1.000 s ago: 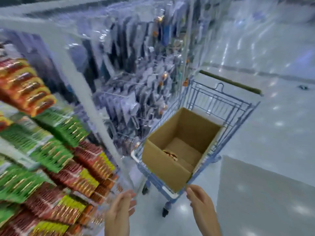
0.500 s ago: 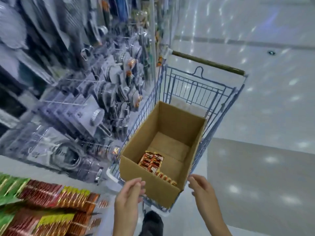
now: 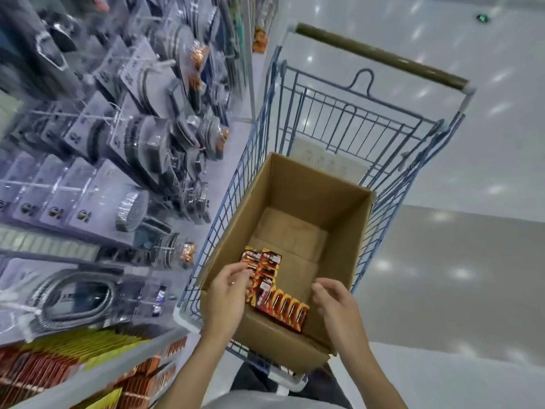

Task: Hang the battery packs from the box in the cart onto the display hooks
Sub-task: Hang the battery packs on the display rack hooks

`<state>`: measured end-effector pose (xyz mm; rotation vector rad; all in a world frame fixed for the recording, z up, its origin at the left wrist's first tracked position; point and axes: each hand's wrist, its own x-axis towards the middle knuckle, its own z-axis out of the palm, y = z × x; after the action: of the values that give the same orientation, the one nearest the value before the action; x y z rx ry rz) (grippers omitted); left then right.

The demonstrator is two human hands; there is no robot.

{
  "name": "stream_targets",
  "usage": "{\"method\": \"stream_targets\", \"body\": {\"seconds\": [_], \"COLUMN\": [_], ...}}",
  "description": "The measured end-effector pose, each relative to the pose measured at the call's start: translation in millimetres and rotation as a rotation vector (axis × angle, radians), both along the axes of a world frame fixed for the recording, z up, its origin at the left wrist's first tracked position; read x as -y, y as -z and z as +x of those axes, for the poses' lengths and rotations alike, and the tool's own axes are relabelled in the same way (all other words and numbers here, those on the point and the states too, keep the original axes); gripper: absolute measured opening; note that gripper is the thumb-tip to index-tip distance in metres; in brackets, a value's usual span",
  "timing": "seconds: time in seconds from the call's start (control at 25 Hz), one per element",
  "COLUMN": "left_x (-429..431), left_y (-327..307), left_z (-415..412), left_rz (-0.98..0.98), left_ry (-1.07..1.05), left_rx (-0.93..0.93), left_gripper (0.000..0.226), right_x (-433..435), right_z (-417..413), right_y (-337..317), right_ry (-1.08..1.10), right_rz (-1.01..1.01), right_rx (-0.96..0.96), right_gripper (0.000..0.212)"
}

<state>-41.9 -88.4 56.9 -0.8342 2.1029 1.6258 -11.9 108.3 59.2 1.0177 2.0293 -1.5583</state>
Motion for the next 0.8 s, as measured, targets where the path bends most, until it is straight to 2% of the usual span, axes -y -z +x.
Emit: {"method": "stream_targets", "body": {"seconds": [0.16,0.36,0.44,0.6,0.64,0.72,0.8], "left_x": [-4.1,-9.5,-12.4,-12.6,-11.8,-12.1,-13.7], "left_y": [30.0,61.5,71.6,92.6,96.7,103.5,108.2], "left_z": [-17.2,-30.2,-39.8,-45.6,-46.2,-48.2,-49.7], "left_rz": [-0.002,0.007,0.023,0.043,0.045,0.056,0.072], "left_ry": [-0.078,-0.236,-0.273,-0.353,-0.372,-0.405,-0.433], "left_rx": [0.056,0.125,0.139,0.164,0.166,0.166,0.172], "left_gripper": [0.014,0.013,0.013,0.014,0.014,0.014,0.014], "right_x": [0.3,9.5,15.8,29.0,31.4,33.8,35.8], "right_z": [-35.3,-100.3,-117.2,-103.0,-96.4,-82.7,-76.0], "right_y": [30.2,107.4,149.8,220.9,231.7,252.9,266.0], "right_ry": [-0.112,-0.355,-0.528,-0.881,-0.994,-1.159,-1.181], "right_rz": [0.028,0.067,0.112,0.064,0.115,0.275,0.362], "right_rx": [0.102,0.232,0.345,0.714,0.727,0.631,0.527], "right_gripper": [0.016,0.039,0.047,0.074,0.083,0.094,0.085]}}
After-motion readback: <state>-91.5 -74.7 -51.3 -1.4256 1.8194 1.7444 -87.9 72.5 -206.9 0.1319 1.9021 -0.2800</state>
